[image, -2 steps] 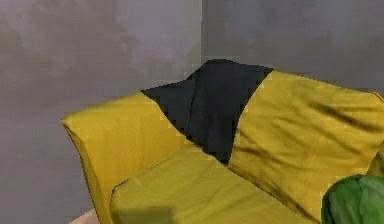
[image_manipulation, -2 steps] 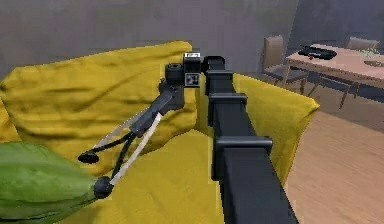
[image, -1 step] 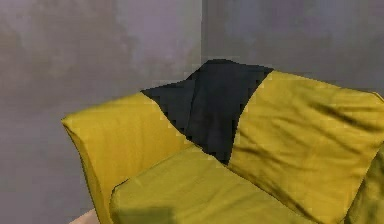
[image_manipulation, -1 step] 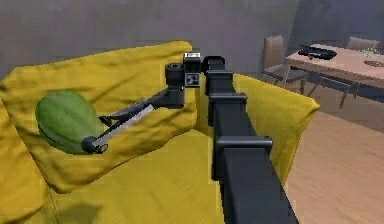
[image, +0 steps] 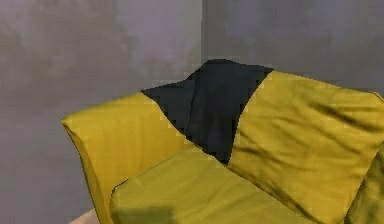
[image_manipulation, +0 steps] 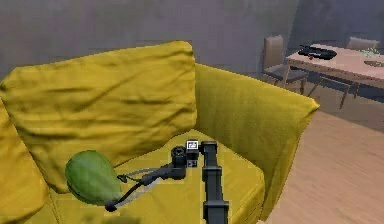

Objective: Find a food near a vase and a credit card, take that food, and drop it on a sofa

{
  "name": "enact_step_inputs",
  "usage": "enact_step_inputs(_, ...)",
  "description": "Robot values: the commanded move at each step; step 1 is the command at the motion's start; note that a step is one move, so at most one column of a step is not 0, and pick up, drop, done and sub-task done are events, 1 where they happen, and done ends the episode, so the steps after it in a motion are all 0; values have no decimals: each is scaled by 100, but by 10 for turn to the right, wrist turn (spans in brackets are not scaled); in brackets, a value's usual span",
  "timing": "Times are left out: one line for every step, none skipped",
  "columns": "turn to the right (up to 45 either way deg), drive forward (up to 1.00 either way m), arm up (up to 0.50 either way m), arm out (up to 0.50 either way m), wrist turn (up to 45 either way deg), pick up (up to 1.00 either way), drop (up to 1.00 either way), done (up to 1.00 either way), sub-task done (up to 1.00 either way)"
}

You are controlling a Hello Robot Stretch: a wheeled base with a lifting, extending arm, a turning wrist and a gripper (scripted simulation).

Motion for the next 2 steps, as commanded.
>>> enact_step_inputs(0,0,-32,0,0,0,0,0,0)
enact_step_inputs(0,0,0,0,0,0,100,0,0)
